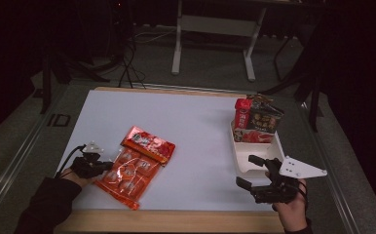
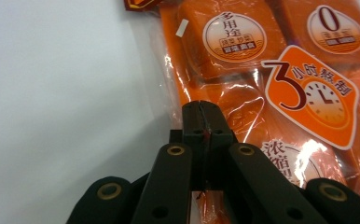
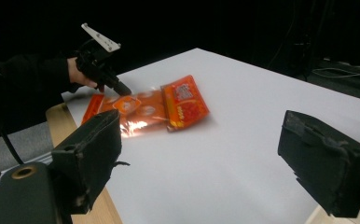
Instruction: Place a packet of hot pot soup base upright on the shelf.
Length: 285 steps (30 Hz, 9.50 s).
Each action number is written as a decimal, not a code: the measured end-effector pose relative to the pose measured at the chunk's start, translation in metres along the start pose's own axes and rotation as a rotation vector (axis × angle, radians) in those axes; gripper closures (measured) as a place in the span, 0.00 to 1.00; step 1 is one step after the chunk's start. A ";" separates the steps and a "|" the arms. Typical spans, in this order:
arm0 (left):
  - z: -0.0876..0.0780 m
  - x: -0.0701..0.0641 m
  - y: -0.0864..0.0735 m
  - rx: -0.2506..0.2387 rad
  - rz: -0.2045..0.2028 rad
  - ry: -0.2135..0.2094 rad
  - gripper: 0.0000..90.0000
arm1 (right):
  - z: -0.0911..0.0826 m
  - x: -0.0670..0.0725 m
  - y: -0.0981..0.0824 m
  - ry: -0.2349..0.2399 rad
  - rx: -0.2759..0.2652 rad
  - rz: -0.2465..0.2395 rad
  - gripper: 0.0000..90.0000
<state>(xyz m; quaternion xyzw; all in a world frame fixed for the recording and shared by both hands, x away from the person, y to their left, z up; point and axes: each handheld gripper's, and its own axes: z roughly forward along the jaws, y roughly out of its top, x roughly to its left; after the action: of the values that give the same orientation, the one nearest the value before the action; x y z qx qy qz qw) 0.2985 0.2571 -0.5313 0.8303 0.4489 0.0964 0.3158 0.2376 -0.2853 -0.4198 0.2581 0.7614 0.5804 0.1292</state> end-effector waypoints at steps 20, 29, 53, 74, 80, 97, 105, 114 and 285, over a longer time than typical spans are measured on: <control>0.039 -0.075 0.032 -0.007 0.079 -0.167 1.00 | -0.001 0.000 -0.001 0.004 0.001 0.002 0.15; 0.047 -0.090 0.038 -0.011 0.087 -0.189 1.00 | -0.001 0.000 -0.002 0.005 0.001 0.002 0.15; 0.057 -0.105 0.055 -0.042 0.118 -0.207 1.00 | -0.001 -0.001 -0.003 0.007 0.002 0.005 0.15; 0.058 -0.115 0.048 0.011 0.153 -0.238 1.00 | -0.003 -0.002 -0.004 0.005 0.000 0.008 0.15; 0.063 -0.123 0.050 -0.001 0.149 -0.279 1.00 | -0.001 -0.002 -0.004 0.006 0.004 0.006 0.15; 0.045 -0.113 0.062 -0.245 0.129 -0.232 0.61 | -0.003 -0.003 -0.006 -0.008 0.010 0.003 0.15; 0.041 -0.102 0.071 -0.211 0.059 -0.279 0.27 | -0.003 -0.003 -0.006 -0.008 0.011 0.004 0.15; 0.040 -0.084 0.087 -0.214 0.050 -0.206 0.25 | -0.001 -0.002 -0.007 0.000 0.004 -0.029 0.19; -0.045 -0.136 0.131 -0.488 0.190 -0.456 1.00 | 0.049 -0.003 0.025 0.170 0.148 0.047 1.00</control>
<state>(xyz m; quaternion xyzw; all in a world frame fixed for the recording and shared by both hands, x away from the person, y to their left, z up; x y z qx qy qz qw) 0.2898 0.1145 -0.3992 0.7688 0.2512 0.0420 0.5866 0.2702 -0.2419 -0.4105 0.2347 0.8041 0.5453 0.0312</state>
